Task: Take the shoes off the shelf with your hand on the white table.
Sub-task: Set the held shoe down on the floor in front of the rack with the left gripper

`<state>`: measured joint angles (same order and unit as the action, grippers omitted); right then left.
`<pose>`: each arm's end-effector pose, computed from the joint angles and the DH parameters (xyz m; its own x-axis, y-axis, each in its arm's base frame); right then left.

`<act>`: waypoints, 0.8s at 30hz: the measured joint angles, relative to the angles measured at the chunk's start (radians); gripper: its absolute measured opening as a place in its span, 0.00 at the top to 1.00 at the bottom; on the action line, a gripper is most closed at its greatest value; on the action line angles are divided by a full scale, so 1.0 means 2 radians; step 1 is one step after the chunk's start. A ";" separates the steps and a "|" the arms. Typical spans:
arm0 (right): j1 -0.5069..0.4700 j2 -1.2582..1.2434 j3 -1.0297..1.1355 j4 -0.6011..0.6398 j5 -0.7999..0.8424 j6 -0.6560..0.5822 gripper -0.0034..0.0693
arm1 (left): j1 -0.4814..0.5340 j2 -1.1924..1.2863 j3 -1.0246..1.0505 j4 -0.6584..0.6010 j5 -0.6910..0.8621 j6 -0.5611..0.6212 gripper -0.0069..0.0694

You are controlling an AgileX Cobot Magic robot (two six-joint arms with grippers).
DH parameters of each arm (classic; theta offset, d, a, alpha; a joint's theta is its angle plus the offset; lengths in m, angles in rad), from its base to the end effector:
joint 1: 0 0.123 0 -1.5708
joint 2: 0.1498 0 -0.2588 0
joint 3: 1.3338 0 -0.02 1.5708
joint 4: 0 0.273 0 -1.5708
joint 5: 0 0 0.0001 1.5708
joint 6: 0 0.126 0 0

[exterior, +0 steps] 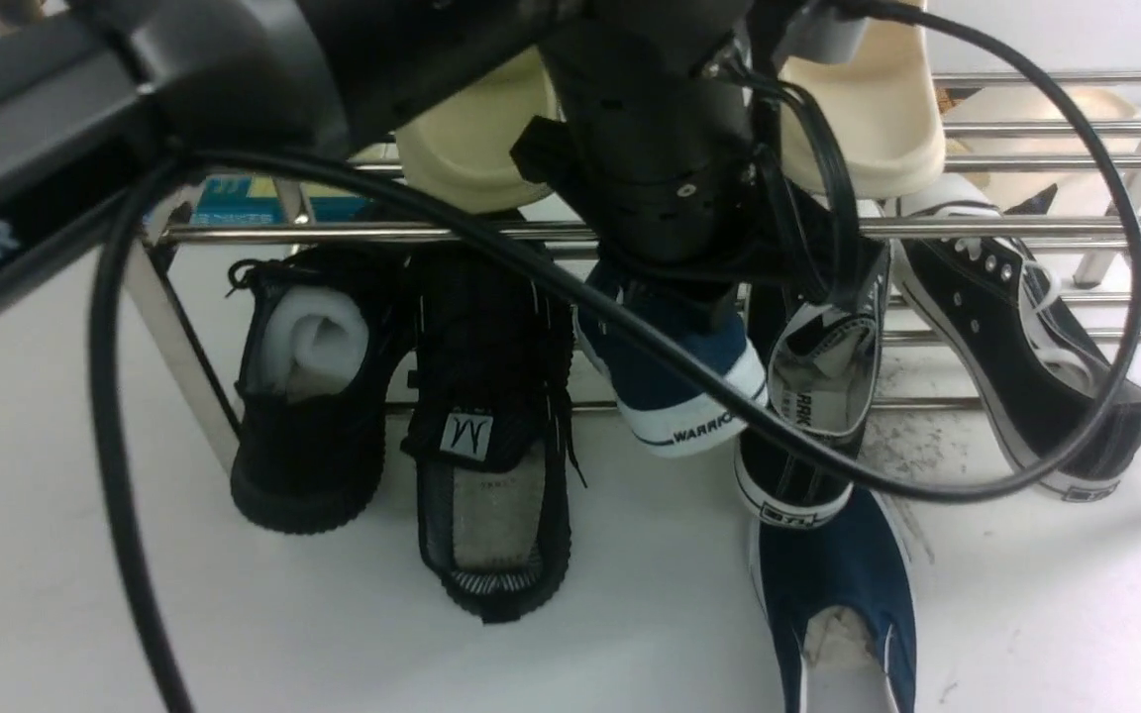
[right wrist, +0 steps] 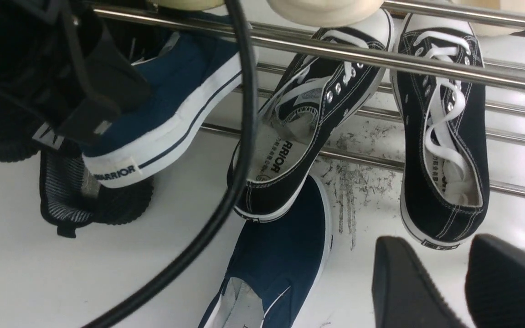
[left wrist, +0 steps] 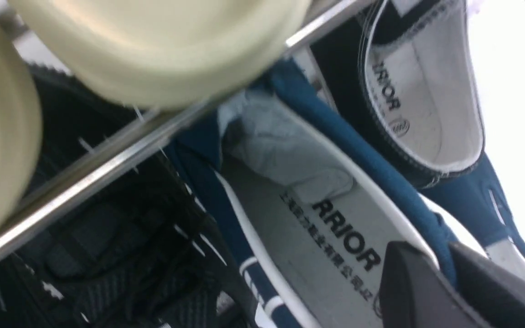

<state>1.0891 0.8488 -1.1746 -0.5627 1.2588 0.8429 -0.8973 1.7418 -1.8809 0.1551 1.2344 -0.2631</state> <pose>0.1391 0.1280 0.3910 -0.6256 -0.0688 -0.7771 -0.2756 0.9514 0.1376 0.2701 -0.3090 0.3441 -0.6667 0.5024 -0.5505 0.5978 0.8016 0.0076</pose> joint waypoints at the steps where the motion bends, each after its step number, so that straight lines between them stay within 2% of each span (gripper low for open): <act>1: 0.000 0.000 0.000 0.000 0.000 0.000 0.63 | 0.000 -0.001 0.001 0.000 0.000 -0.001 0.82; 10: 0.000 0.000 0.000 0.000 0.000 0.001 0.63 | -0.003 0.016 0.001 0.004 0.000 -0.003 0.83; 17: 0.000 0.000 0.000 0.000 0.000 0.002 0.63 | -0.005 0.075 0.000 -0.028 0.000 0.002 0.84; 24: 0.000 0.000 0.000 0.000 0.000 0.002 0.63 | -0.001 0.082 0.000 -0.071 0.000 0.014 0.84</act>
<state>1.0891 0.8488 -1.1746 -0.5634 1.2588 0.8465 -0.9002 1.9060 -1.8815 0.0129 1.2348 -0.2359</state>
